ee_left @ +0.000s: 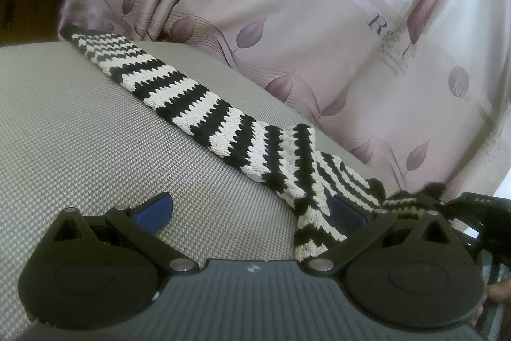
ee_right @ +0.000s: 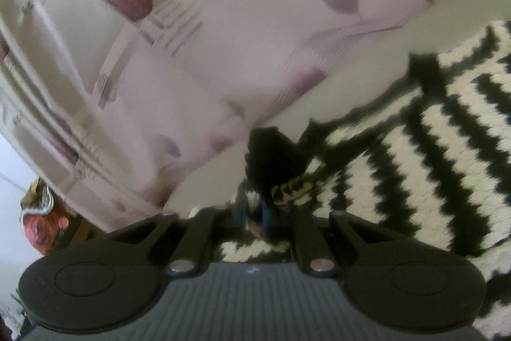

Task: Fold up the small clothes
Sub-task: 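Carry the held sleeve across the cardigan body with the right tool and release, then grasp the other sleeve cuff with the left tool, fold it across the body, release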

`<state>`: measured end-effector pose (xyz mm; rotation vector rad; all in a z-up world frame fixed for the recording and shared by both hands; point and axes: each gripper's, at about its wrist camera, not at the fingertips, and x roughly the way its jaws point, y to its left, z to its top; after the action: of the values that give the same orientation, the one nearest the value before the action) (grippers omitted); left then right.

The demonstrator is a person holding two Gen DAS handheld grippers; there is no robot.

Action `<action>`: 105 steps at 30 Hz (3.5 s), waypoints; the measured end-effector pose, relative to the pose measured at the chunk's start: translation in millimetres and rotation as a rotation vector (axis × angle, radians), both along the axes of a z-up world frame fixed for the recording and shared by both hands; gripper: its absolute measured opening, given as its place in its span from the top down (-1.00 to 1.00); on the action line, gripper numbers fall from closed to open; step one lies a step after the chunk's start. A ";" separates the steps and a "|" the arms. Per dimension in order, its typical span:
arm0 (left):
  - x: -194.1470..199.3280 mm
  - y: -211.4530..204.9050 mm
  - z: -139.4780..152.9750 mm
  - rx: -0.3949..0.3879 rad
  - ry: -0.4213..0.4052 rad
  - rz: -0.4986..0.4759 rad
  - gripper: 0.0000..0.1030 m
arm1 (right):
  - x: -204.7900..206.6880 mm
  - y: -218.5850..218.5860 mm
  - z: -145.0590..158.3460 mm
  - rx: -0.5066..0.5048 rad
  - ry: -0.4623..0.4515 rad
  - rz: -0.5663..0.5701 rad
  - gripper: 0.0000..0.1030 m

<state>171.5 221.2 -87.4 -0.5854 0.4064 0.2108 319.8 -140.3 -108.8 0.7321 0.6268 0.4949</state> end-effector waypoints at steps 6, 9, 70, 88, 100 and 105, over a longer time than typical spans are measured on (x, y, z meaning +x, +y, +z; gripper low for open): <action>-0.5 0.1 -0.4 0.001 0.001 0.004 -1.00 | 1.6 27.9 -1.6 -0.084 -0.019 0.074 0.78; -0.9 0.5 -0.6 -0.002 0.000 0.012 -1.00 | 2.2 42.8 -6.0 -0.142 0.000 0.142 0.55; 72.8 114.4 176.1 -0.008 -0.149 -0.065 0.85 | -139.1 -99.6 -2.3 -0.634 -0.120 -0.064 -0.55; 167.5 -242.1 162.0 -0.053 -0.055 -0.577 0.85 | -144.5 -151.7 -6.8 -0.311 -0.117 -0.152 -0.55; 184.0 -313.6 65.9 -0.087 0.013 -0.804 -0.27 | -145.1 -165.8 -11.9 -0.207 -0.111 -0.158 -0.55; 142.2 -270.0 78.4 -0.057 -0.127 -0.688 -0.96 | -156.4 -178.8 -6.5 -0.165 -0.170 -0.201 -0.55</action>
<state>313.7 -48.8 -9.0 -0.4817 0.4693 -0.4948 163.4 -319.1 -115.2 0.5823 0.4235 0.3116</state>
